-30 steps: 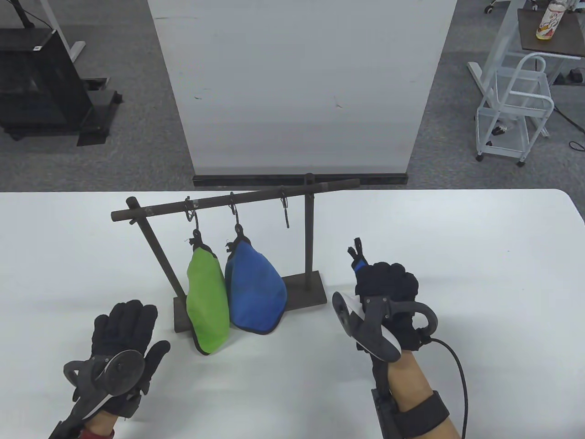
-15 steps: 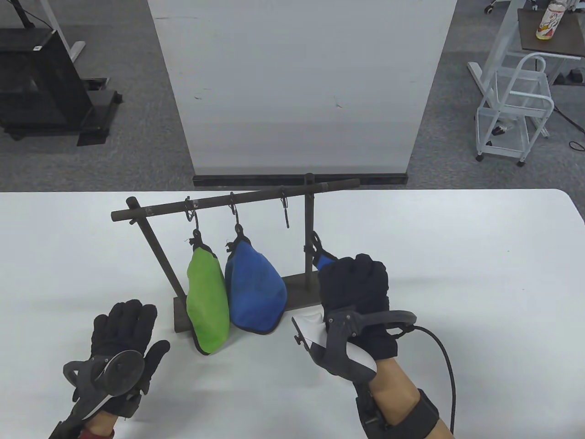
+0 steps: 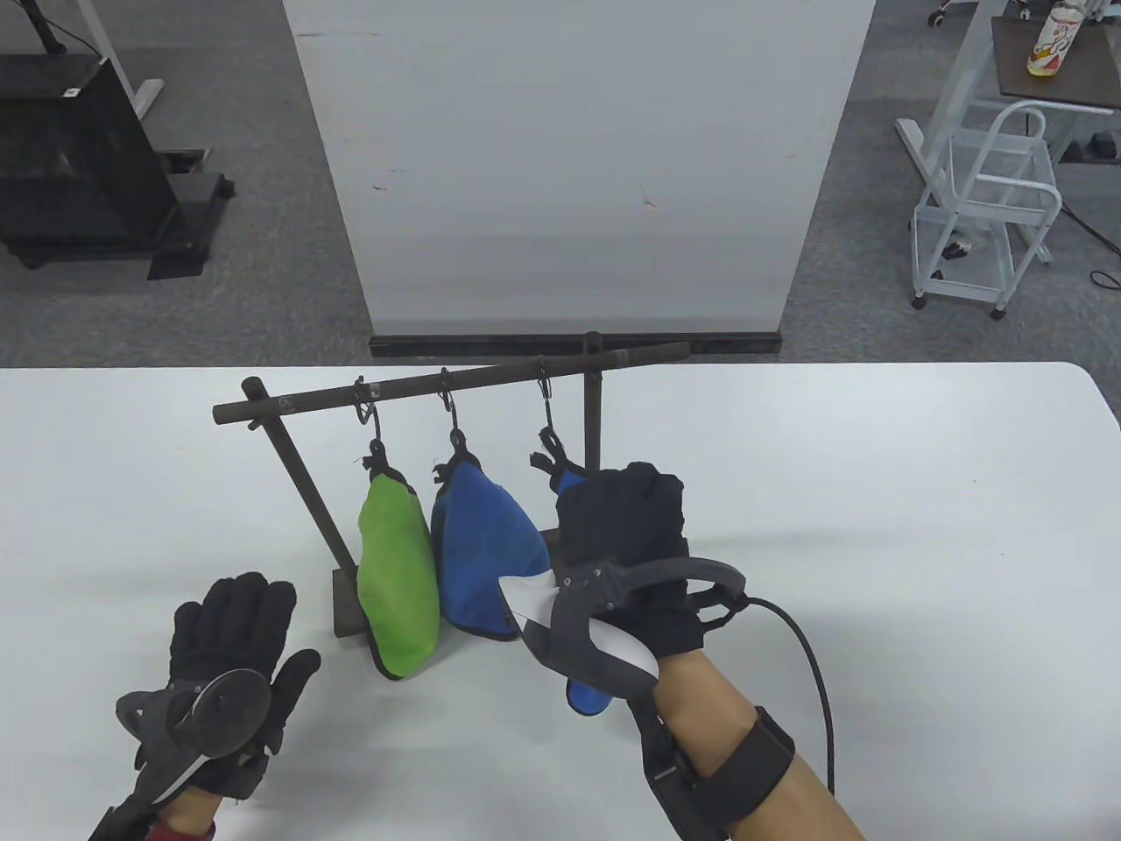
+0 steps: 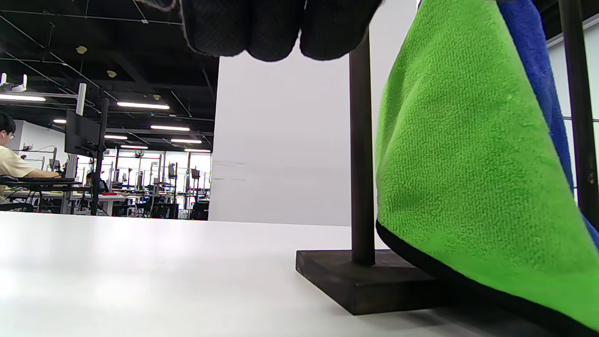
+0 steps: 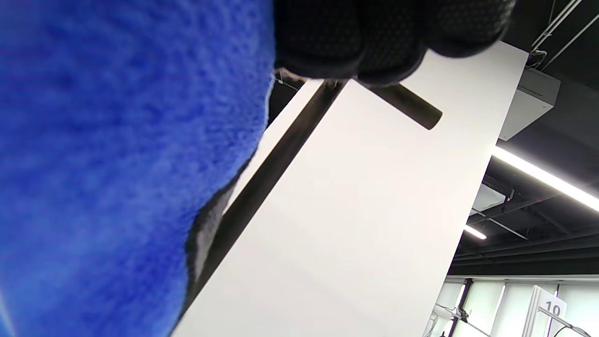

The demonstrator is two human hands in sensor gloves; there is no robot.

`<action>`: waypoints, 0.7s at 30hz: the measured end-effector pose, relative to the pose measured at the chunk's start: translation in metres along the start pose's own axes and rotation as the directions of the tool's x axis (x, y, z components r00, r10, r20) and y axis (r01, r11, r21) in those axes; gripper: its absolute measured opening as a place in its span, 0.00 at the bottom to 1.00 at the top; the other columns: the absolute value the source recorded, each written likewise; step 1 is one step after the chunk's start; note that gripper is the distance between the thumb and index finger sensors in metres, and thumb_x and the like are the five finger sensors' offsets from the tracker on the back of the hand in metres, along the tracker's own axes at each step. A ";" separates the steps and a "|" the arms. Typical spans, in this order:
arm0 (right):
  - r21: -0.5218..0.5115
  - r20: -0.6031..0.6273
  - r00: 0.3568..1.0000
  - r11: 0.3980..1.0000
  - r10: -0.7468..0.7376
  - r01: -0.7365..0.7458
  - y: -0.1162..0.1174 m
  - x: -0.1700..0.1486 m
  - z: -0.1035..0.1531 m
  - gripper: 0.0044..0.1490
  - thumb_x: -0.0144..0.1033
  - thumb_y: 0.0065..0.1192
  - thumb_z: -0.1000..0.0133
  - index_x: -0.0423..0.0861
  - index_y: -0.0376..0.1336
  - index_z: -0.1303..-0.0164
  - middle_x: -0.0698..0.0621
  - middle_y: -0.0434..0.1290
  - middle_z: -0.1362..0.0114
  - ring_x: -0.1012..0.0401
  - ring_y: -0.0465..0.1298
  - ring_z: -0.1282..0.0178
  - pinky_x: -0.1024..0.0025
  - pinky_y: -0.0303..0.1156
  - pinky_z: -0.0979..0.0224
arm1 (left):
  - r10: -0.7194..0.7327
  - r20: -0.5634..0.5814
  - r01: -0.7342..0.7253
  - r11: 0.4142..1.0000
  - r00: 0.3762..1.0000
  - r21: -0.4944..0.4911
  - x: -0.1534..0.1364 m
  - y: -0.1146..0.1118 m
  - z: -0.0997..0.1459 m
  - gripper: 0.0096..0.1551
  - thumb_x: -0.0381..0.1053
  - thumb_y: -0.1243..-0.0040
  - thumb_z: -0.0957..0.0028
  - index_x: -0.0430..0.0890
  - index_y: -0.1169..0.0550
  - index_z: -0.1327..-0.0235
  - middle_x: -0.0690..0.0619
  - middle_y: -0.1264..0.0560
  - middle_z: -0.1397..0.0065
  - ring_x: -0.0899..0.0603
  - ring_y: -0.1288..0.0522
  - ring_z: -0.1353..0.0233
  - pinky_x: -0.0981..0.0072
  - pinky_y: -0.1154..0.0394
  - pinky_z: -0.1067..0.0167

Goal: Hook hand towel onto s-hook

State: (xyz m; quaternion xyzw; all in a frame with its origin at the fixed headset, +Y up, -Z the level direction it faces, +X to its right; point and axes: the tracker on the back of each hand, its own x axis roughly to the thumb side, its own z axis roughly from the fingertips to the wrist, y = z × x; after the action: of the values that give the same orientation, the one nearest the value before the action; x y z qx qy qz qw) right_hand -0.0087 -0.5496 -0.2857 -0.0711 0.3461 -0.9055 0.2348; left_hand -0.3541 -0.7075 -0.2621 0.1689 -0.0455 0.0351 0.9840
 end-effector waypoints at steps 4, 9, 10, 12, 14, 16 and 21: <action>0.028 -0.005 1.000 1.000 0.015 -0.015 -0.001 0.003 -0.004 0.20 0.45 0.74 0.55 0.50 0.69 0.58 0.47 0.77 0.51 0.49 0.74 0.42 0.51 0.71 0.38 | 0.010 -0.002 -0.010 1.000 1.000 0.003 -0.001 0.001 0.000 0.48 0.73 0.62 0.60 0.55 0.38 0.24 0.49 0.44 0.16 0.36 0.44 0.17 0.39 0.51 0.22; 0.075 0.010 0.998 0.995 0.065 -0.066 0.002 0.005 -0.007 0.20 0.45 0.74 0.55 0.50 0.68 0.58 0.47 0.77 0.50 0.49 0.74 0.41 0.51 0.71 0.38 | 0.006 -0.002 -0.006 1.000 1.000 0.000 -0.001 0.001 0.000 0.48 0.73 0.63 0.60 0.55 0.38 0.24 0.49 0.44 0.16 0.36 0.44 0.17 0.39 0.51 0.22; 0.080 0.020 0.997 0.994 0.074 -0.075 0.003 0.006 -0.007 0.20 0.45 0.74 0.55 0.50 0.68 0.58 0.47 0.77 0.50 0.49 0.74 0.41 0.51 0.71 0.37 | 0.008 -0.002 -0.008 1.000 1.000 0.003 0.000 0.002 0.000 0.48 0.73 0.63 0.60 0.55 0.38 0.24 0.49 0.44 0.16 0.36 0.44 0.17 0.39 0.51 0.22; 0.087 0.040 0.995 0.991 0.094 -0.097 0.002 0.010 -0.007 0.20 0.45 0.74 0.55 0.50 0.68 0.58 0.47 0.77 0.50 0.49 0.74 0.41 0.51 0.71 0.37 | 0.011 0.001 -0.011 1.000 1.000 0.005 0.000 0.002 0.000 0.48 0.73 0.63 0.60 0.55 0.38 0.24 0.49 0.44 0.16 0.36 0.44 0.17 0.39 0.51 0.22; 0.115 0.055 0.991 0.985 0.122 -0.128 0.002 0.013 -0.009 0.20 0.45 0.74 0.55 0.51 0.68 0.57 0.47 0.76 0.50 0.49 0.73 0.41 0.51 0.71 0.37 | 0.008 0.006 -0.008 1.000 1.000 0.001 0.001 0.001 0.000 0.48 0.73 0.63 0.60 0.55 0.38 0.24 0.49 0.44 0.16 0.36 0.44 0.17 0.39 0.51 0.22; 0.140 0.063 0.989 0.980 0.134 -0.142 0.002 0.015 -0.012 0.20 0.45 0.73 0.54 0.51 0.68 0.57 0.47 0.76 0.49 0.49 0.73 0.40 0.51 0.71 0.37 | 0.002 0.008 -0.002 1.000 1.000 -0.001 0.001 0.000 0.000 0.48 0.73 0.63 0.60 0.55 0.38 0.24 0.49 0.44 0.16 0.36 0.43 0.17 0.39 0.51 0.22; 0.168 0.092 0.986 0.974 0.140 -0.153 0.001 0.019 -0.023 0.20 0.45 0.74 0.54 0.51 0.68 0.57 0.47 0.76 0.49 0.49 0.73 0.40 0.51 0.71 0.36 | 0.013 0.006 -0.013 1.000 1.000 0.003 0.001 0.001 0.000 0.48 0.73 0.63 0.60 0.55 0.38 0.24 0.49 0.44 0.16 0.36 0.44 0.17 0.39 0.51 0.22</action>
State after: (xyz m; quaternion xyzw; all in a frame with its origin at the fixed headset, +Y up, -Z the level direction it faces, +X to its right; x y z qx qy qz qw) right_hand -0.0316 -0.5450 -0.3041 -0.0605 0.2602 -0.9090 0.3199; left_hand -0.3535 -0.7060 -0.2616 0.1703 -0.0494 0.0410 0.9833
